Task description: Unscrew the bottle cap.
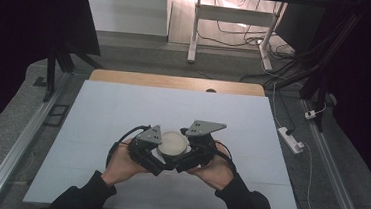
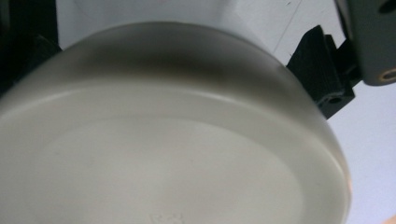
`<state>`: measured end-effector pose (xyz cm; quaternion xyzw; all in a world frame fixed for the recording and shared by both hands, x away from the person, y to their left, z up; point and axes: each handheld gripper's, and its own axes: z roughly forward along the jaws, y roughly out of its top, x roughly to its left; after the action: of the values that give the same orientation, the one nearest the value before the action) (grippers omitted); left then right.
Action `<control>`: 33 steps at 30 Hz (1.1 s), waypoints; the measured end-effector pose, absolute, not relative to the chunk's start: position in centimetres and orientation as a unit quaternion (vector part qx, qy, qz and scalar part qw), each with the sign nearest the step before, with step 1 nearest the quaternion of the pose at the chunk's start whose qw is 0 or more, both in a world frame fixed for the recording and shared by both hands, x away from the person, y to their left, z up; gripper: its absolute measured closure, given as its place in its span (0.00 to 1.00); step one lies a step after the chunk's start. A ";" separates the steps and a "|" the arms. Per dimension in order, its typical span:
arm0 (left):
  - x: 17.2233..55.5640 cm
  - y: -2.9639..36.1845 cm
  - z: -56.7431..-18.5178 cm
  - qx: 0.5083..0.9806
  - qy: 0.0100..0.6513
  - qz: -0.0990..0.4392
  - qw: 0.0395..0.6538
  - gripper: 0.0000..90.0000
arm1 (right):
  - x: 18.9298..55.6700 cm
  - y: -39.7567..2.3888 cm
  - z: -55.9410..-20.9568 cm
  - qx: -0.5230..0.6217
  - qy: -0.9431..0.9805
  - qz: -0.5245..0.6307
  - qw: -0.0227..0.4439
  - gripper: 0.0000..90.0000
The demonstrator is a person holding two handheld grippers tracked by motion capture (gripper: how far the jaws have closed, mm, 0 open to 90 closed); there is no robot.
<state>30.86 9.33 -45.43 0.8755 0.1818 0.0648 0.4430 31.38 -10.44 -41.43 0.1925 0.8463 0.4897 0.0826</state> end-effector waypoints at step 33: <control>30.5 9.2 -45.4 0.897 0.071 0.013 0.436 0.08 | 32.0 -11.4 -42.2 0.046 0.864 0.501 -0.019 0.04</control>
<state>30.53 9.20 -45.40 0.8969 0.0708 0.0125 0.4364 32.02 -11.44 -42.17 0.0455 0.8642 0.5007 -0.0189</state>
